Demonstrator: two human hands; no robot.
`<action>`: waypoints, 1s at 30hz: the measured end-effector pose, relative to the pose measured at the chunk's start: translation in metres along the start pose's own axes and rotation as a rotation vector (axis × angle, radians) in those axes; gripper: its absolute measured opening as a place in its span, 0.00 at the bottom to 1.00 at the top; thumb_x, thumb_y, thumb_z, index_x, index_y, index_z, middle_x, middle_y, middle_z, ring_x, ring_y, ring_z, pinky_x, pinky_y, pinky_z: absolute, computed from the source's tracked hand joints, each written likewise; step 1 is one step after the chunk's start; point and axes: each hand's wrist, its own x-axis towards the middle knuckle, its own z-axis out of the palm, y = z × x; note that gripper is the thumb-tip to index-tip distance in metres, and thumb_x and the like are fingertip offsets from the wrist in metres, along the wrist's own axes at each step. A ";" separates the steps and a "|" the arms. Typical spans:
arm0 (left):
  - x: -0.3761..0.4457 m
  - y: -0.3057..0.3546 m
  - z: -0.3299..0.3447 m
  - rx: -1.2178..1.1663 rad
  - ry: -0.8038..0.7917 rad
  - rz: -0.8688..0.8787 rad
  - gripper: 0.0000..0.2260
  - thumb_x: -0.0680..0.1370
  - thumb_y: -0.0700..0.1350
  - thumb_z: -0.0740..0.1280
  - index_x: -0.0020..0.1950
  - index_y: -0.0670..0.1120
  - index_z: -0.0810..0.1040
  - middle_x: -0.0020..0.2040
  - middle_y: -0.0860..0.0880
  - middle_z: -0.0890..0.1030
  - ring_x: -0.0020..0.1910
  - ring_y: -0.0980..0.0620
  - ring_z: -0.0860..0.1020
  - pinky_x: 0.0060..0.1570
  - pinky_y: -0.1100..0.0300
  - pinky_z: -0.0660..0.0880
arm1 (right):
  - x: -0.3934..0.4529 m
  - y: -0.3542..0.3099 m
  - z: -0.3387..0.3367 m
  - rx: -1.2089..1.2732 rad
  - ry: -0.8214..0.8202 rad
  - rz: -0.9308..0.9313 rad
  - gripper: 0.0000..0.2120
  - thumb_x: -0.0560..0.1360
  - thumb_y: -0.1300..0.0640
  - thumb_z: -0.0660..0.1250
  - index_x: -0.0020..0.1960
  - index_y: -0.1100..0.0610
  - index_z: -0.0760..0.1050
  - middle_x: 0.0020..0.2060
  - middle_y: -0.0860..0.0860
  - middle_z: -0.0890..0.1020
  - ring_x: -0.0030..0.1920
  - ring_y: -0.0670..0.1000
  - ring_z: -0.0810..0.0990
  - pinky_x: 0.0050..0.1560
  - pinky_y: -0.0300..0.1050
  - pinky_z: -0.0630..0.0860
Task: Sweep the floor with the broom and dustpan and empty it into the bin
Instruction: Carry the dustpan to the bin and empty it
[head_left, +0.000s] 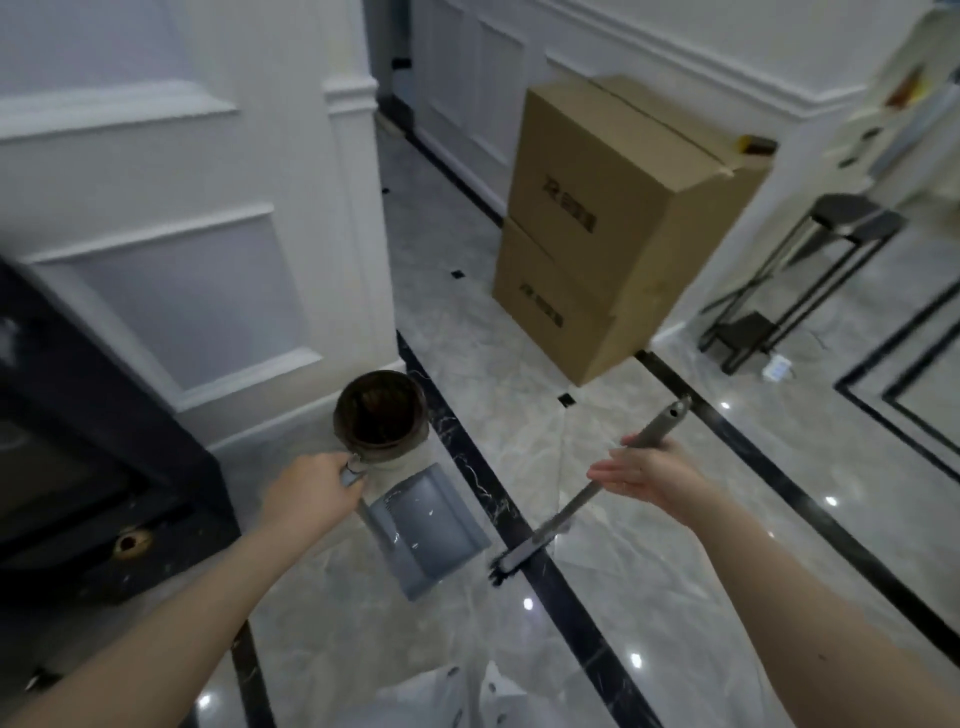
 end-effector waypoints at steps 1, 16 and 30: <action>0.008 -0.005 -0.007 0.015 0.006 -0.009 0.09 0.75 0.50 0.64 0.44 0.47 0.80 0.43 0.45 0.82 0.41 0.47 0.78 0.35 0.58 0.73 | 0.008 -0.010 0.012 -0.105 0.008 0.007 0.13 0.77 0.60 0.66 0.58 0.63 0.70 0.45 0.66 0.84 0.44 0.63 0.85 0.45 0.52 0.82; 0.070 -0.008 -0.108 0.158 0.113 -0.267 0.06 0.73 0.55 0.66 0.41 0.55 0.79 0.36 0.50 0.78 0.39 0.48 0.78 0.37 0.57 0.76 | 0.173 -0.135 0.126 -0.846 -0.216 -0.225 0.11 0.76 0.55 0.63 0.42 0.62 0.74 0.33 0.57 0.79 0.32 0.53 0.79 0.31 0.43 0.77; 0.115 0.074 -0.165 0.079 0.480 -0.527 0.08 0.73 0.52 0.68 0.44 0.49 0.81 0.37 0.45 0.81 0.41 0.45 0.77 0.40 0.55 0.72 | 0.268 -0.203 0.144 -1.038 -0.422 -0.371 0.14 0.75 0.54 0.62 0.34 0.62 0.74 0.30 0.57 0.81 0.26 0.50 0.78 0.29 0.39 0.75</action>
